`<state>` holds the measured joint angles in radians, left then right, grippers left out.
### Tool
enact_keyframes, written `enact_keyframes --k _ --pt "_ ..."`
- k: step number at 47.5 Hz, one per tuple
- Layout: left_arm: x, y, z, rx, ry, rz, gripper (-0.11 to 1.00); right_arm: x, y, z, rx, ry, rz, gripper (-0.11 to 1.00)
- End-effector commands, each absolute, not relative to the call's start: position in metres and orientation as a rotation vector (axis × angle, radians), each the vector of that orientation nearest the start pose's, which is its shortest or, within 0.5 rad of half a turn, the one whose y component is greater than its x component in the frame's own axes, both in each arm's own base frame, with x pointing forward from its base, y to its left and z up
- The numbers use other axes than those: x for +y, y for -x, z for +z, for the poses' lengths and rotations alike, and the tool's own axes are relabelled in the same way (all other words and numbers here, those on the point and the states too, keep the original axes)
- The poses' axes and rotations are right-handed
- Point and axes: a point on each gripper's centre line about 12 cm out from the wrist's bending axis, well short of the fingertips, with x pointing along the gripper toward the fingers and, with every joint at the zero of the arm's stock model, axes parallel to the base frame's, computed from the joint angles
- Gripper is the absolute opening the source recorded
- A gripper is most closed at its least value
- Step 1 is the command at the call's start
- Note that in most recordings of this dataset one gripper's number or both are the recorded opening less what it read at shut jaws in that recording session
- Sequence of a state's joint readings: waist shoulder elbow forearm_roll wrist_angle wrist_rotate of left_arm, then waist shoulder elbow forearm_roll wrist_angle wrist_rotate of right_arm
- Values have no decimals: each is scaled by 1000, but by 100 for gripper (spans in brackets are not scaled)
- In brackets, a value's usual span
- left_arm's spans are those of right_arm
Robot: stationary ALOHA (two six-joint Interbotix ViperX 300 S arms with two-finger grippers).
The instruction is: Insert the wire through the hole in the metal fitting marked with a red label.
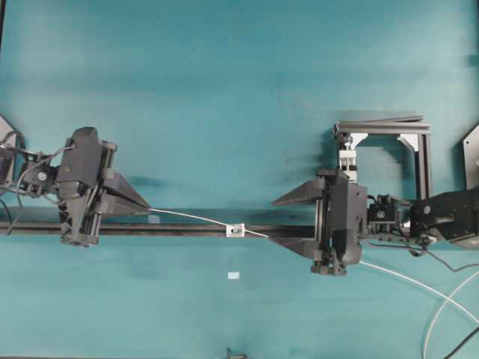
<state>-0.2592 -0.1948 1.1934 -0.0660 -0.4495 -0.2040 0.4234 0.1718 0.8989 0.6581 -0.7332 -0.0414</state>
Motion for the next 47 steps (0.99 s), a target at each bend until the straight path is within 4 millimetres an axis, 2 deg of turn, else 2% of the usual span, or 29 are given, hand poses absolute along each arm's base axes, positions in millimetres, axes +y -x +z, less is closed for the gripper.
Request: enact_keyframes --k 1,28,32,35,40,43,47 --pt "-67 -257 126 547 176 -164 -10 101 -342 115 364 -302 -89 83" --pt "-68 -261 129 562 197 -158 -10 101 -344 116 360 -304 -88 83" --pt "-68 -261 128 568 223 -148 -8 101 -344 116 360 -305 -89 83" --pt "-67 -260 127 575 240 -142 -2 101 -343 115 361 -304 -90 83" --pt "-67 -259 126 578 241 -141 14 101 -343 115 360 -303 -88 83" --pt "-67 -259 126 578 241 -141 29 101 -343 115 361 -303 -88 83" --pt "-67 -259 126 577 237 -141 54 101 -343 115 361 -303 -88 83"
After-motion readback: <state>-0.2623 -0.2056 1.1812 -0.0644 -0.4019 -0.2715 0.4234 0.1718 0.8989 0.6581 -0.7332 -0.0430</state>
